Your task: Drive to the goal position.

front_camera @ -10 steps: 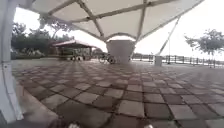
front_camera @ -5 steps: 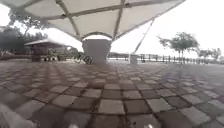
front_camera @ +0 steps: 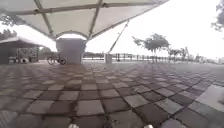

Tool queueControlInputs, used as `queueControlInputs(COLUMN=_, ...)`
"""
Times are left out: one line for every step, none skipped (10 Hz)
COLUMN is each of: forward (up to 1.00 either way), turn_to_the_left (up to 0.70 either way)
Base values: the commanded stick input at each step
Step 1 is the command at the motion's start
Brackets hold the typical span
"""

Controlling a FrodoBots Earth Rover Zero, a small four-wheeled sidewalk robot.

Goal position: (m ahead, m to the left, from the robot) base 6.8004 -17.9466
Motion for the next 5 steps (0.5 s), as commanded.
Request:
queueControlInputs(forward=0.00, turn_to_the_left=-0.70)
queueControlInputs(forward=0.00, turn_to_the_left=-0.29)
queueControlInputs(forward=0.00, turn_to_the_left=0.00)
queueControlInputs(forward=0.00, turn_to_the_left=0.00)
queueControlInputs(forward=0.00, turn_to_the_left=0.00)
